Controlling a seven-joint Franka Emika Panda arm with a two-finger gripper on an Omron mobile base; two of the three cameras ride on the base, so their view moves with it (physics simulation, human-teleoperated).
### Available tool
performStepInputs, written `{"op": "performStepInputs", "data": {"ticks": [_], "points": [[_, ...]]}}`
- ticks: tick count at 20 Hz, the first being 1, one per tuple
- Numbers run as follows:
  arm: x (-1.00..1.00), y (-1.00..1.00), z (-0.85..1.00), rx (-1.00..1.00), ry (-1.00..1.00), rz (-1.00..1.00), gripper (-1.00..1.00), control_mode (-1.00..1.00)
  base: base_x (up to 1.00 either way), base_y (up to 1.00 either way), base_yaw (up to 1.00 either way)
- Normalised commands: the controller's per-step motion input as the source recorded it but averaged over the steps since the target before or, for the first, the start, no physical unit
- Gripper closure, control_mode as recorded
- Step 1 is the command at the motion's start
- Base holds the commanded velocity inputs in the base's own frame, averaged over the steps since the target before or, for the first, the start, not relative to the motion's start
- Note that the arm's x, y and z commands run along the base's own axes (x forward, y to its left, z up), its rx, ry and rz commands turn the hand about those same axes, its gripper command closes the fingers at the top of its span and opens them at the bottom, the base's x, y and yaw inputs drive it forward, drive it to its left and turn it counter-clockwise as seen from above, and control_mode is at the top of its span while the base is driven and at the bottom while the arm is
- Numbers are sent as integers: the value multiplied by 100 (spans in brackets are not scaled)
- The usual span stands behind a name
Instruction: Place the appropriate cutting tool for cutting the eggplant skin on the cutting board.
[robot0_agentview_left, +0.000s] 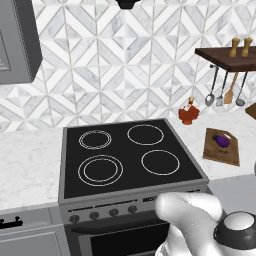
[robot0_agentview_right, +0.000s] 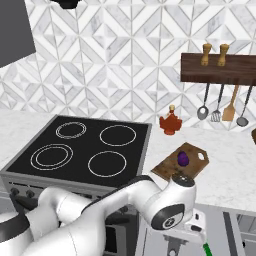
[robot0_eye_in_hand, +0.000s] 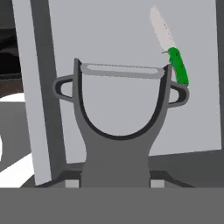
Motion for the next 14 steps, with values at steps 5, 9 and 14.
{"op": "performStepInputs", "data": {"ticks": [5,9,14], "points": [[2,0,97,-14,-21,0,100,-100,0,0,0],[26,-3,93,-9,-16,0,100,-100,0,0,0],[52,-21,60,-2,-5,0,100,-100,0,0,0]]}}
